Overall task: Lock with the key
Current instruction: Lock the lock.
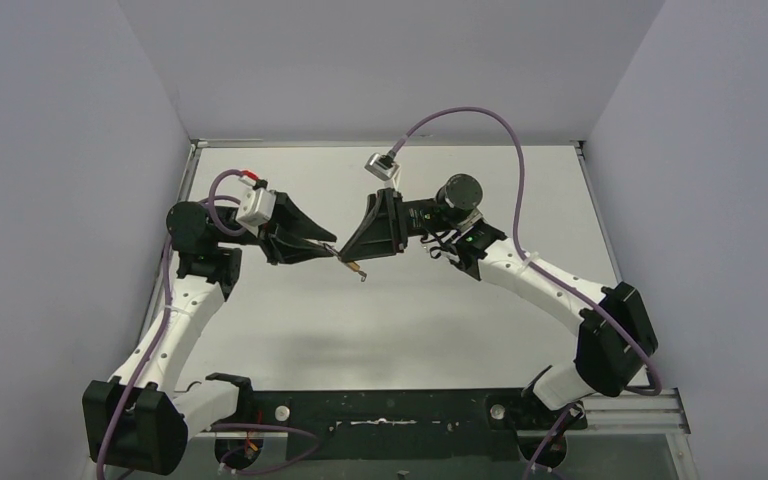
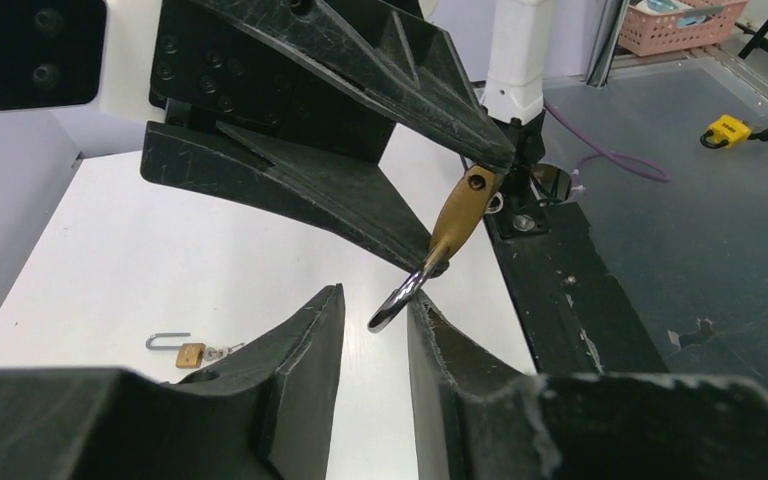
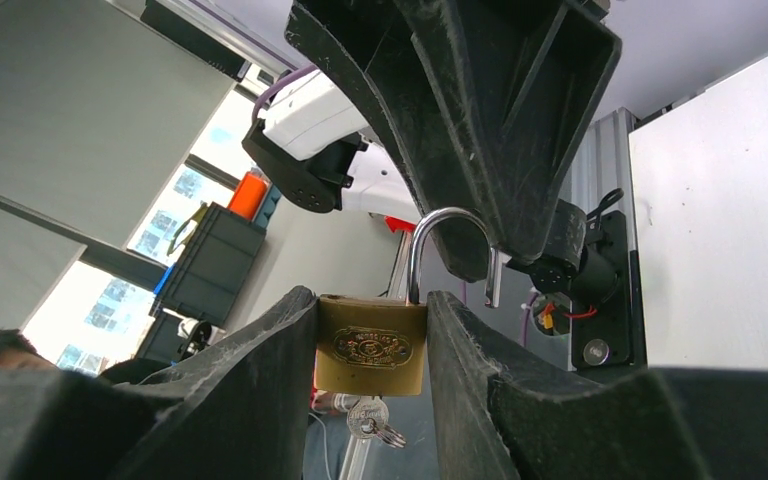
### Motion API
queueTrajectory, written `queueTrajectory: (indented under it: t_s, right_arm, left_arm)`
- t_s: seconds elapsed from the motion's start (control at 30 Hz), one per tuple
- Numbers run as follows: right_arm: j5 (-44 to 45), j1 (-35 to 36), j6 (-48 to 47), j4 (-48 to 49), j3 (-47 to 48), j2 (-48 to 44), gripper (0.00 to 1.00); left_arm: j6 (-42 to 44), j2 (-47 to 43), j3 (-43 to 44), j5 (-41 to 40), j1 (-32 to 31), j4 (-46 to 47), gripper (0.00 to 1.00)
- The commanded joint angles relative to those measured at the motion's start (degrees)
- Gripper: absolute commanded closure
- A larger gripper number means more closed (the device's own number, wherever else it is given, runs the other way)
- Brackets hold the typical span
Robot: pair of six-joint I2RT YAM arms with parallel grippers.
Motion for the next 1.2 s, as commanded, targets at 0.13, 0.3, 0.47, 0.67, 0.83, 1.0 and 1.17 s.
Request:
queueTrajectory:
  t_s: [0.13, 0.3, 0.47, 0.67, 0.83, 1.0, 1.17]
  right_arm:
    - [-0.4, -0.1, 3.1, 7.1, 2.4, 0.1, 0.77]
    - [-0.4, -0.4, 3.7, 7.1, 2.3, 0.6, 0.77]
    - [0.4, -2.9, 0.4, 2.0, 3.9, 0.3, 0.34]
    - [12.9, -5.8, -37.2, -49.0, 16.2, -3.6, 0.0]
    - [24.5, -6.3, -48.0, -54.8, 18.6, -7.6, 0.0]
    - [29.9, -6.4, -53.6, -45.2, 11.8, -15.5, 0.0]
    - [23.7, -6.5, -57.7, -31.6, 8.6, -20.7, 0.0]
  left_arm:
    - [0.3, -0.1, 2.1, 3.0, -0.9, 0.3, 0.99]
    - [2.7, -0.6, 2.4, 5.5, -1.8, -3.4, 1.0]
    - [8.2, -1.0, 4.6, 6.6, -1.9, -14.0, 1.0]
    - [6.7, 0.3, 7.3, 7.1, -1.9, -16.5, 1.0]
    - [1.5, 1.1, 9.3, 3.2, -1.8, -14.5, 1.0]
    - [-7.0, -1.5, 3.5, -15.1, 0.0, 3.5, 1.0]
    - [-4.1, -4.3, -2.1, -34.3, -0.8, 7.7, 1.0]
